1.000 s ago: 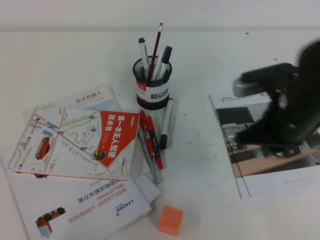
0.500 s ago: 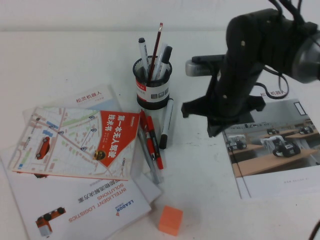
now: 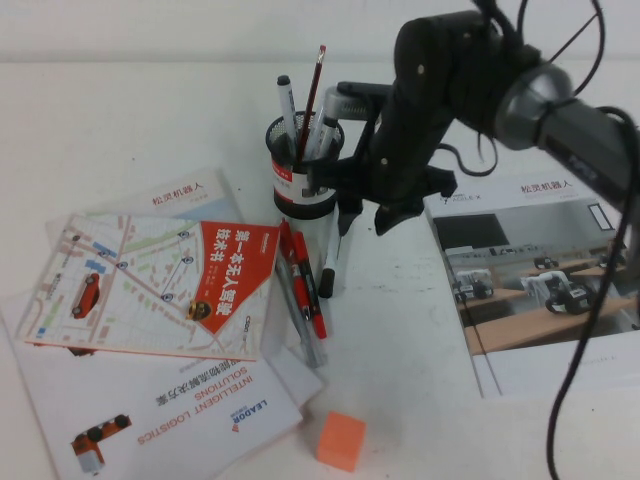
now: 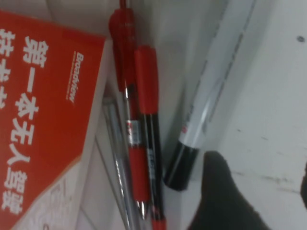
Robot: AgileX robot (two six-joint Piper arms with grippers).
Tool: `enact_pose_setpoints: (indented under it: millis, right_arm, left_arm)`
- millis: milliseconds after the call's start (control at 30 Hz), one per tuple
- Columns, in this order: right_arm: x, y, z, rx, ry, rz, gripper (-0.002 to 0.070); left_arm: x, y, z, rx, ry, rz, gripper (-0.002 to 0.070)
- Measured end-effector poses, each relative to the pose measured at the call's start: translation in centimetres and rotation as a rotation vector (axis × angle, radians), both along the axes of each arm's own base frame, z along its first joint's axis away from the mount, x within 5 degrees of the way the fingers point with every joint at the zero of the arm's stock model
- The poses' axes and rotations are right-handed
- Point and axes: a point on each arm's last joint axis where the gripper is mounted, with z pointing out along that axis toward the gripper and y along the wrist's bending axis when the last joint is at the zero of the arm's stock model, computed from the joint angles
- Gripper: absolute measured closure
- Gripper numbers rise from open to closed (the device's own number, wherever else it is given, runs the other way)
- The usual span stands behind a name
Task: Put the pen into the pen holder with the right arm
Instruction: Pick up the pen on the table, then place the pen onto the pen holder
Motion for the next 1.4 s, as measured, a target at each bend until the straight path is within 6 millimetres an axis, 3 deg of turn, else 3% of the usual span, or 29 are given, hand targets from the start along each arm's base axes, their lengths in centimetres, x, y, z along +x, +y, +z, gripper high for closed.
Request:
enact_pose_setpoints:
  millis: [333, 667, 767, 867, 1000, 1200, 1400]
  right_arm:
    - [0.7, 3.4, -3.9, -0.049, 0.005, 0.044, 0.0365]
    - [1.7, 3.0, -6.2, -0.152, -0.019, 0.023, 0.0404]
    - [1.7, 3.0, -6.2, -0.146, -0.017, 0.014, 0.0434]
    - [1.7, 3.1, -6.2, -0.130, -0.007, 0.008, 0.0560]
    - [1.4, 3.4, -5.6, -0.101, 0.000, -0.006, 0.0562]
    - [-0.8, 3.3, -1.6, -0.144, -0.079, 0.028, 0.0562]
    - [-4.4, 0.5, 0.3, -0.167, -0.101, -0.041, 0.0562]
  left_arm:
    - [0.0, 0.0, 0.0, 0.000, 0.000, 0.000, 0.0678]
    - [0.0, 0.0, 0.0, 0.002, 0.000, 0.000, 0.0678]
    - [0.0, 0.0, 0.0, 0.002, 0.000, 0.000, 0.0677]
    - [0.0, 0.0, 0.0, 0.002, 0.000, 0.000, 0.0678]
    - [0.0, 0.0, 0.0, 0.002, 0.000, 0.000, 0.0678]
    - [0.0, 0.0, 0.0, 0.002, 0.000, 0.000, 0.0678]
    - [0.0, 0.0, 0.0, 0.002, 0.000, 0.000, 0.0678]
